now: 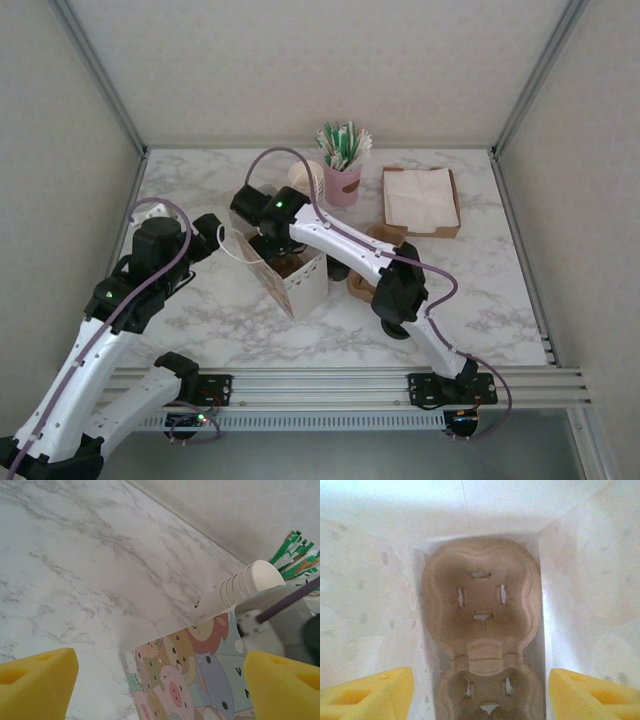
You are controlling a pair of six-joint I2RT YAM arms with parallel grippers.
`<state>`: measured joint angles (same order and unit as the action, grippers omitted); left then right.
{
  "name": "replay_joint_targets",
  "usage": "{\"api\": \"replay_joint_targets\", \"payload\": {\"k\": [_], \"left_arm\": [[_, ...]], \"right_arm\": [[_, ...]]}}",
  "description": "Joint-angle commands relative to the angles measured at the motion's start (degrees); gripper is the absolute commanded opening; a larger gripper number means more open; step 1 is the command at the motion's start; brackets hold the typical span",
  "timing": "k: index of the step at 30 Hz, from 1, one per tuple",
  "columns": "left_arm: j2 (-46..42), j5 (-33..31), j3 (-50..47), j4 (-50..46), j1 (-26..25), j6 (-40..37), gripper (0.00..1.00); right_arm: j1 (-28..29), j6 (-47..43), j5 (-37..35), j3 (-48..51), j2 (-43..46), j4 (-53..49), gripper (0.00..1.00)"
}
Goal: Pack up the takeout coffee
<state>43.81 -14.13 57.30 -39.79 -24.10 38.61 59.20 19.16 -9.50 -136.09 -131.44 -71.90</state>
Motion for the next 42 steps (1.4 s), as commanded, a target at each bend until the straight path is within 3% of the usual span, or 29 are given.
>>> {"api": "replay_joint_targets", "payload": {"k": [1, 14, 22, 28, 32, 34, 37, 42], "left_arm": [[-0.15, -0.27, 0.35, -1.73, 0.54, 0.22, 0.86], [2.30, -1.43, 3.72, -3.52, 0.54, -0.62, 0.84], [6.37, -1.07, 7.51, -4.79, 0.54, -0.77, 0.80], [9.45, -0.04, 9.88, -5.20, 0.54, -1.83, 0.76], [13.22, -0.56, 12.76, -6.33, 0.54, -4.00, 0.75], [15.25, -0.87, 14.34, -6.78, 0.54, -4.86, 0.75], [18.08, -0.42, 16.54, -6.59, 0.63, -6.85, 0.71], [23.22, 2.99, 21.54, -8.36, 1.07, -8.77, 0.70]], "right_arm": [[0.47, 0.85, -2.24, -5.84, 3.10, -4.36, 0.73], [0.39, -3.01, -5.04, -11.76, 14.55, -0.47, 0.86], [0.42, -3.51, -6.92, -8.72, 23.63, 1.08, 0.85], [0.46, -5.21, -20.74, 7.62, 36.05, 5.83, 0.84], [0.47, -6.43, -23.68, 23.68, 47.85, 12.60, 0.86], [0.47, -6.54, -27.78, 33.27, 53.79, 16.65, 0.98], [0.42, -9.19, -30.63, 45.57, 61.39, 22.05, 0.99], [0.44, -9.41, -34.11, 54.77, 65.68, 22.00, 0.99]]}}
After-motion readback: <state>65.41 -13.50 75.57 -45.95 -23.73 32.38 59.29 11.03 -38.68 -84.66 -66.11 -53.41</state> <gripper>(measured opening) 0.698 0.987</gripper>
